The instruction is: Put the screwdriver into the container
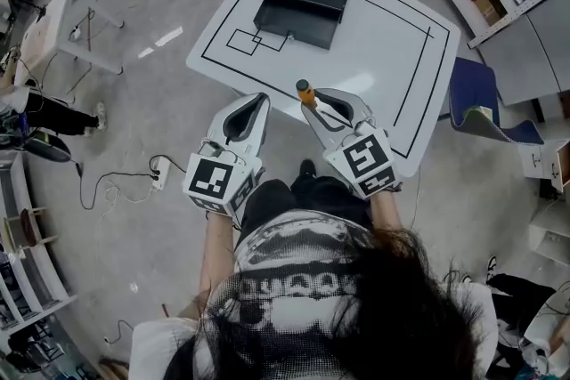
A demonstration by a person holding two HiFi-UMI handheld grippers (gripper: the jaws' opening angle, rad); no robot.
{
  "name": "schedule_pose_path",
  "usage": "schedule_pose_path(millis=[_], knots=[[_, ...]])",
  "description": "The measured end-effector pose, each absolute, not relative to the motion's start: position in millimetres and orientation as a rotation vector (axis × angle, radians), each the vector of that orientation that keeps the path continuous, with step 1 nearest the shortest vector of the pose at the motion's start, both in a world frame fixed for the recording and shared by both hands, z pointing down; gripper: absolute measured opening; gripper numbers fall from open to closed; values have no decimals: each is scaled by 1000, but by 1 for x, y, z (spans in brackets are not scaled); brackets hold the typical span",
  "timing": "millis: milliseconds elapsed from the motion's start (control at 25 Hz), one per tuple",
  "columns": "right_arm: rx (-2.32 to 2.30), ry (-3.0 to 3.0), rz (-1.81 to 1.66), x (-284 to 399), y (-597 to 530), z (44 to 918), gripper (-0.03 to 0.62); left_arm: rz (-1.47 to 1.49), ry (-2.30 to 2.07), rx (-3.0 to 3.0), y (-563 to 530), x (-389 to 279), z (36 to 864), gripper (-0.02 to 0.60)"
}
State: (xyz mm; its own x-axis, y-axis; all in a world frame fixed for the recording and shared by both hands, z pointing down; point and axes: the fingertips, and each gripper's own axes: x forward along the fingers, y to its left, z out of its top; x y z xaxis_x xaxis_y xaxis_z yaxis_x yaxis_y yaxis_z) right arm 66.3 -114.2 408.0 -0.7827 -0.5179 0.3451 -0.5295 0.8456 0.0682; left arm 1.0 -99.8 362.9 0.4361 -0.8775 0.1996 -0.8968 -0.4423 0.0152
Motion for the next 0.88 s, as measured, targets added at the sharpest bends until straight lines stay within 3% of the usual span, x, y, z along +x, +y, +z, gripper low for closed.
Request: schedule_pose_path(millis=[880], knots=[[852,-2613,106,39,-189,427,101,287,-1546,2564,-168,-43,373,0]])
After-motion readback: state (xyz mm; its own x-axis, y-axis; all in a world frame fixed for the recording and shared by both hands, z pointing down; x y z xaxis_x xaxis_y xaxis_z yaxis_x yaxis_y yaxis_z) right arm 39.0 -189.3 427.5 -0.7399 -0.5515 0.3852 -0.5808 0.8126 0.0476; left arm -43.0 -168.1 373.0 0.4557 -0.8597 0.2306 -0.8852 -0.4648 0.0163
